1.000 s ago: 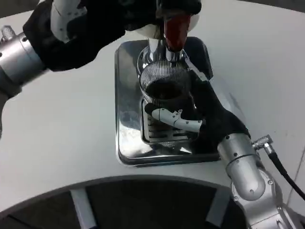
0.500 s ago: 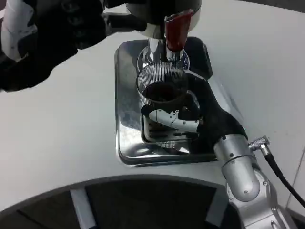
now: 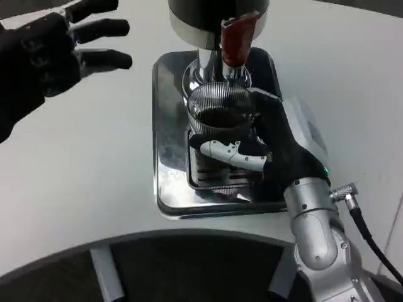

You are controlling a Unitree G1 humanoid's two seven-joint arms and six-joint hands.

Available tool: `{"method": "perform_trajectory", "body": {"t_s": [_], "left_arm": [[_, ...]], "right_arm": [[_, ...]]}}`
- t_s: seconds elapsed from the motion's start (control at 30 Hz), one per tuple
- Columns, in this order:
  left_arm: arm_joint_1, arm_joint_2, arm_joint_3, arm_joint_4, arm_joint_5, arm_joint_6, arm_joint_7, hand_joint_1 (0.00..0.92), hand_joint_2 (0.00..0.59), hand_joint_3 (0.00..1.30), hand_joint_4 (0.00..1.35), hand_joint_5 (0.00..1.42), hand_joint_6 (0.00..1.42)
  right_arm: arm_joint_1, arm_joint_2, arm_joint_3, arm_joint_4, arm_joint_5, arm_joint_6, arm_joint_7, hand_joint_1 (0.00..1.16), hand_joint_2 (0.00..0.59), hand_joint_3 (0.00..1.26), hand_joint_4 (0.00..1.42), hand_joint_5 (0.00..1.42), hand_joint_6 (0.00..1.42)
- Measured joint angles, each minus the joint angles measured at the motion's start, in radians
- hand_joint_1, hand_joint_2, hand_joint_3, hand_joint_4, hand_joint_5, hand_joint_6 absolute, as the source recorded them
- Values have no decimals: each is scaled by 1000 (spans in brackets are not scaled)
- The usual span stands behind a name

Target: Grasp the cup under the faucet to collect the drink, then remove the cup.

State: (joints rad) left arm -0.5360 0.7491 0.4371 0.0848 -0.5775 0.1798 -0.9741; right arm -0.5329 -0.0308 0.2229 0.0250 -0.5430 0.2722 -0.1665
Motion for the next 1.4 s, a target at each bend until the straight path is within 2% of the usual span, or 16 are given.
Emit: {"method": "perform_trajectory", "body": {"t_s": [0.13, 0.43, 0.7, 0.8, 0.93, 1.2, 1.4], "left_arm": [[70, 7, 21, -32, 3, -29, 7, 0, 2, 123, 136, 258, 108], [182, 9, 22, -88, 38, -101, 11, 0, 2, 124, 121, 242, 96], [258, 9, 21, -139, 44, -154, 19, 0, 2, 108, 11, 122, 36], [282, 8, 19, -158, 66, -185, 20, 0, 2, 70, 0, 20, 1], [332, -8, 15, -190, 115, -264, 40, 0, 2, 3, 0, 0, 0], [407, -41, -5, -222, 267, -454, 127, 0, 2, 0, 0, 0, 0], [452, -59, -36, -222, 390, -543, 202, 0, 5, 0, 0, 0, 0]], "right_arm": [[10, 3, 8, 0, -24, 0, -37, 1011, 175, 933, 1071, 1078, 1092], [49, 9, 34, -29, -63, -1, -64, 1027, 166, 978, 1125, 1143, 1193], [103, 10, 48, -80, -90, -1, -71, 1027, 158, 977, 1125, 1150, 1214], [133, 10, 57, -111, -99, -1, -68, 1027, 157, 977, 1125, 1150, 1230], [170, 10, 61, -154, -108, 0, -59, 1027, 157, 977, 1125, 1150, 1248], [252, 10, 75, -262, -140, 5, -39, 1028, 157, 977, 1125, 1150, 1255], [305, 9, 85, -349, -162, 10, -14, 1028, 157, 977, 1125, 1150, 1271]]}}
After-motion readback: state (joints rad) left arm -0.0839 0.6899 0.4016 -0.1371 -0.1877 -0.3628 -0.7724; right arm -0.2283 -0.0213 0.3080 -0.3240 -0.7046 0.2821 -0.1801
